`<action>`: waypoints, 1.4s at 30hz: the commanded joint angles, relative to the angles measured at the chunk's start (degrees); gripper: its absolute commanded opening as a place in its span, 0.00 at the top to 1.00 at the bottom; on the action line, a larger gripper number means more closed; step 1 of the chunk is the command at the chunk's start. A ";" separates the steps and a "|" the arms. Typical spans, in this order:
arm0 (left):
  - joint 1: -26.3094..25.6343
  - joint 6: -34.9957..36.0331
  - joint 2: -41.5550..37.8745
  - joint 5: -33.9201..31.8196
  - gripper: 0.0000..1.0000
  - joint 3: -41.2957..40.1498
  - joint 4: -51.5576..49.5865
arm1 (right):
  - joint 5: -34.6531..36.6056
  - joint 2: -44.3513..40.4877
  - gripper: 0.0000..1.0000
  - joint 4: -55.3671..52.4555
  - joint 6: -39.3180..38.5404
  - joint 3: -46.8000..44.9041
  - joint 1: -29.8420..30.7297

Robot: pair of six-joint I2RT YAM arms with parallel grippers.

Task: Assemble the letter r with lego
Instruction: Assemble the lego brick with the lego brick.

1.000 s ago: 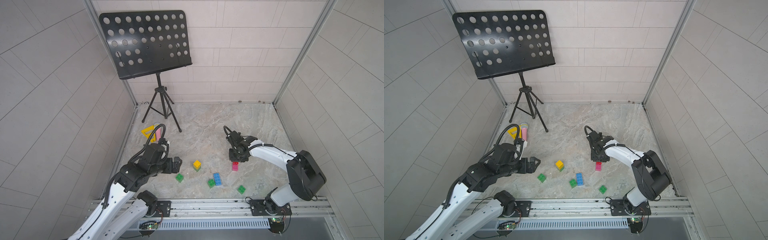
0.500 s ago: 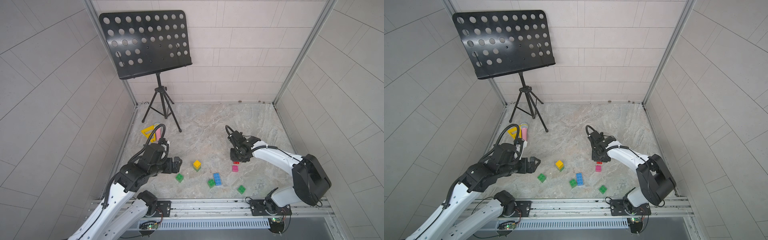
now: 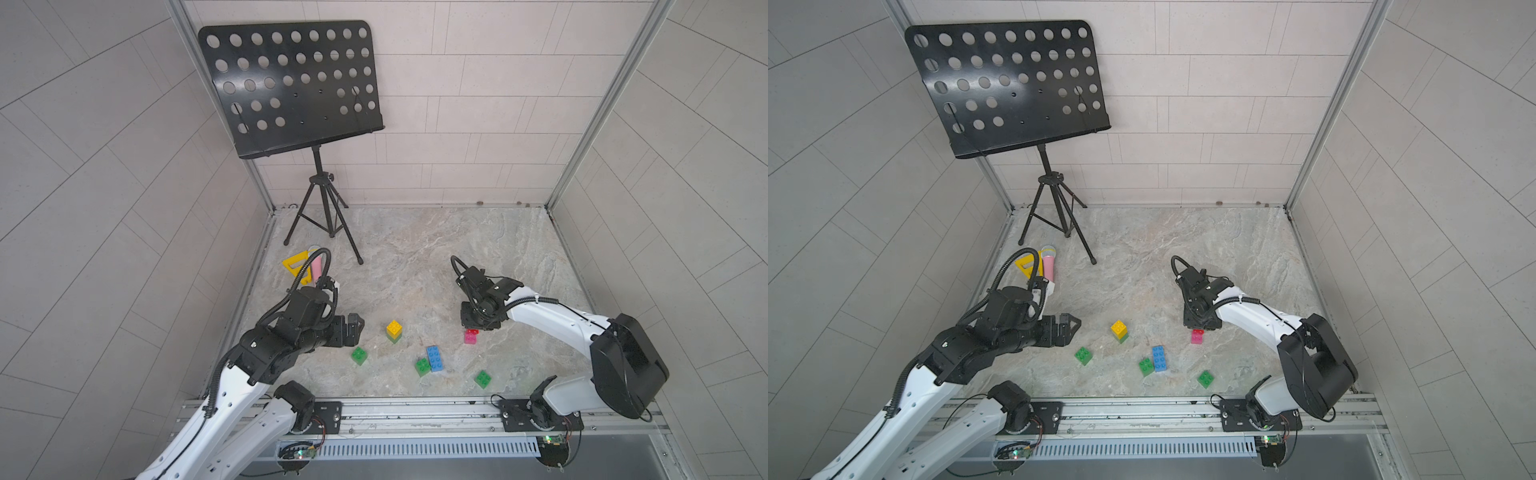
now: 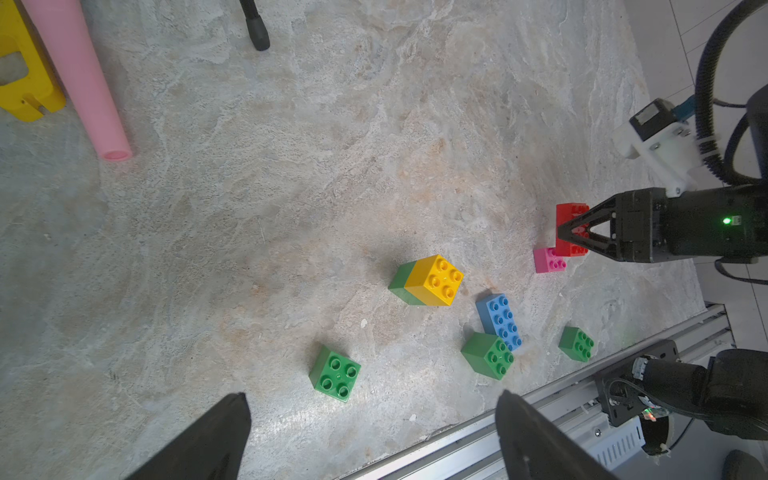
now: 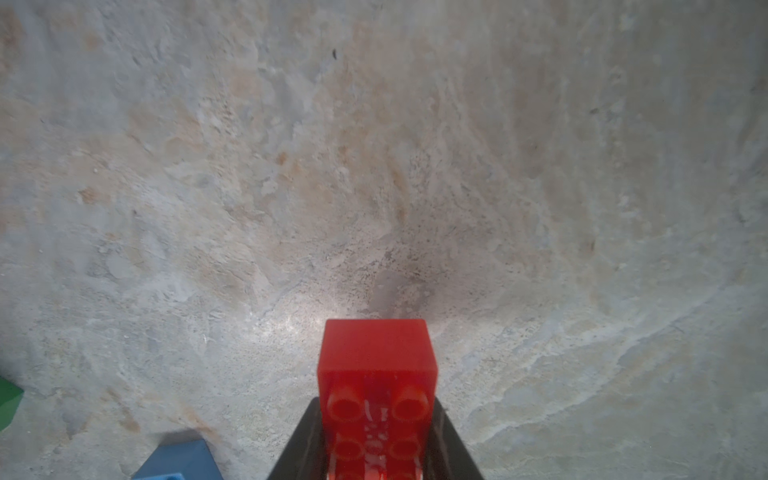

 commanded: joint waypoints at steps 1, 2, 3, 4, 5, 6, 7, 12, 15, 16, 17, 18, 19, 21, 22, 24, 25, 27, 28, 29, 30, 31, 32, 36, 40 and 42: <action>-0.20 0.48 -0.55 -0.94 0.00 -0.74 0.84 | 0.61 0.46 1.00 0.29 1.71 -0.69 0.53; -0.18 0.48 -0.56 -0.94 0.00 -0.74 0.83 | 0.67 0.64 1.00 0.41 1.79 -0.59 0.62; -0.12 0.49 -0.60 -0.96 0.00 -0.69 0.83 | 0.81 0.81 1.00 0.47 1.72 -0.57 0.66; -0.17 0.46 -0.65 -0.93 0.00 -0.74 0.82 | 0.81 0.97 1.00 0.66 1.75 -0.57 0.66; -0.18 0.50 -0.68 -0.96 0.00 -0.70 0.87 | 0.67 1.20 1.00 0.91 1.72 -0.61 0.73; -0.15 0.50 -0.73 -0.97 0.00 -0.74 0.82 | 0.64 1.37 1.00 0.97 1.74 -0.49 0.73; -0.12 0.50 -0.86 -0.98 0.00 -0.74 0.83 | 0.66 1.63 1.00 0.98 1.72 -0.39 0.75; -0.18 0.50 -0.99 -0.93 0.00 -0.74 0.88 | 0.71 2.53 1.00 1.53 1.96 -0.37 0.80; -0.13 0.49 -1.15 -1.03 0.00 -0.74 0.90 | 0.90 2.97 1.00 1.77 2.07 -0.38 0.98; -0.16 0.50 -1.20 -1.05 0.00 -0.74 0.91 | 0.89 3.13 1.00 1.95 2.11 -0.54 1.10; -0.16 0.50 -1.27 -1.03 0.00 -0.74 0.95 | 0.95 3.28 1.00 2.01 2.16 -0.52 1.21; -0.17 0.50 -1.38 -1.09 0.00 -0.74 0.94 | 1.04 3.44 1.00 2.00 2.22 -0.60 1.39; -0.16 0.46 -1.42 -1.18 0.00 -0.74 0.90 | 1.31 3.65 1.00 1.79 2.30 -0.53 1.71; -0.19 0.41 -1.56 -1.38 0.00 -0.74 0.95 | 1.85 4.02 1.00 1.28 2.52 -0.44 2.23; -0.18 0.34 -1.68 -1.44 0.00 -0.77 0.90 | 2.35 4.03 1.00 1.33 2.65 -0.55 2.61; -0.20 0.18 -1.85 -1.57 0.00 -0.90 1.02 | 3.24 4.03 1.00 1.24 3.11 -0.71 3.12; -0.19 0.23 -1.87 -1.64 0.00 -0.92 1.09 | 3.31 4.11 1.00 1.33 3.28 -0.78 3.32; -0.20 0.19 -1.96 -1.68 0.00 -0.97 1.08 | 3.19 4.14 1.00 1.88 3.30 -0.95 3.53; -0.19 0.19 -1.96 -1.64 0.00 -0.94 1.07 | 3.09 4.11 1.00 2.26 3.28 -1.06 3.59; -0.13 0.21 -1.96 -1.64 0.00 -0.95 1.08 | 3.10 4.03 1.00 2.52 3.31 -1.15 3.61; -0.12 0.23 -1.96 -1.68 0.00 -0.94 1.15 | 3.09 4.03 1.00 2.79 3.48 -1.24 3.62; -0.18 0.23 -1.97 -1.64 0.00 -0.92 1.07 | 3.05 4.16 1.00 2.74 3.55 -1.21 3.64; -0.16 0.24 -1.98 -1.67 0.00 -0.94 1.07 | 3.02 4.28 1.00 2.84 3.56 -1.10 3.66; -0.11 0.18 -1.97 -1.64 0.00 -0.96 1.07 | 3.08 5.23 1.00 2.74 3.65 -1.04 3.60; -0.15 0.21 -1.98 -1.65 0.00 -0.96 1.08 | 1.37 5.52 1.00 4.57 4.17 -2.14 2.58; -0.12 0.13 -2.12 -1.72 0.00 -0.95 1.11 | 0.73 5.77 1.00 5.72 4.27 -2.85 2.14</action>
